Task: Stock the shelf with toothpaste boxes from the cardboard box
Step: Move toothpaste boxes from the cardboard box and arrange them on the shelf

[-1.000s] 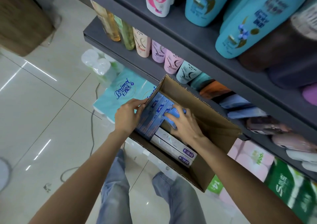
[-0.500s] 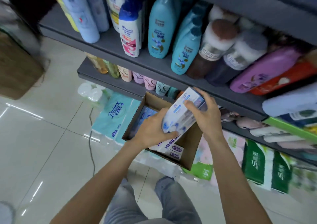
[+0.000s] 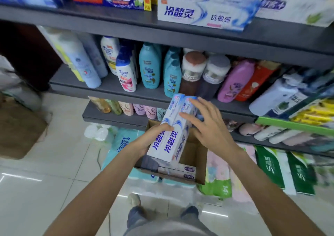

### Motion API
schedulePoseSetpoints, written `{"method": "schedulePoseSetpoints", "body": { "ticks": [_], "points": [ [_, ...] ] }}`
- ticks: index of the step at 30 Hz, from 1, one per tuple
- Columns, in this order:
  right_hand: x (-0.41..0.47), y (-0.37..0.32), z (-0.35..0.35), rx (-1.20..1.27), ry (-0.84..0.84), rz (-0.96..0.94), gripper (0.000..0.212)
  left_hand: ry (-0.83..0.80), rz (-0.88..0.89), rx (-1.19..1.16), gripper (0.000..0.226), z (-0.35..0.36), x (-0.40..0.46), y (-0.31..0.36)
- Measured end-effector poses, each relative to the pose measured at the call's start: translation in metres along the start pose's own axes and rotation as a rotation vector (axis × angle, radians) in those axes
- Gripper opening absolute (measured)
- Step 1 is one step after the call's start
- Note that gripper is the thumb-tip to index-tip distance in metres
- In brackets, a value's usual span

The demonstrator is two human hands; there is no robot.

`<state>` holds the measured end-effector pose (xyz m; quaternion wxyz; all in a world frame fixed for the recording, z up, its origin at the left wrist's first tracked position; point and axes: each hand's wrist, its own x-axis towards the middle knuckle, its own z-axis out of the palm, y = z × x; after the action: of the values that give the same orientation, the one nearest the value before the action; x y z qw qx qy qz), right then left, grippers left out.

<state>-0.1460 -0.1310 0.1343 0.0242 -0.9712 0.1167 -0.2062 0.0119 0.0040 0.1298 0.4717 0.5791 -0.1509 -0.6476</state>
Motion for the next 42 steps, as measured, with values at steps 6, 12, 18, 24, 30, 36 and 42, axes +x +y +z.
{"method": "schedulePoseSetpoints", "body": {
  "ticks": [6,12,18,24,30,36,42],
  "points": [
    [0.025,0.013,-0.025,-0.142,0.096,-0.359,0.046,-0.011,0.038,0.13,0.02,-0.002,-0.019,0.025],
    [0.045,0.017,-0.069,-0.178,0.147,-0.337,0.045,0.073,0.277,0.396,0.079,-0.027,-0.06,0.072],
    [0.085,0.034,-0.14,-0.098,0.401,0.076,0.055,0.254,0.513,0.517,0.075,-0.066,-0.1,0.1],
    [0.168,0.064,-0.175,-0.286,0.366,0.074,0.063,0.404,0.709,0.562,0.034,-0.064,-0.111,0.138],
    [0.248,0.11,-0.186,-0.413,0.2,0.167,0.065,0.638,0.92,0.973,0.041,-0.046,-0.108,0.211],
    [0.319,0.156,-0.17,-0.386,0.14,0.218,0.064,0.796,0.943,1.293,0.051,-0.041,-0.084,0.275],
    [0.366,0.205,-0.143,-0.451,0.086,0.228,0.055,0.863,0.988,1.474,0.047,-0.049,-0.051,0.313]
  ]
}}
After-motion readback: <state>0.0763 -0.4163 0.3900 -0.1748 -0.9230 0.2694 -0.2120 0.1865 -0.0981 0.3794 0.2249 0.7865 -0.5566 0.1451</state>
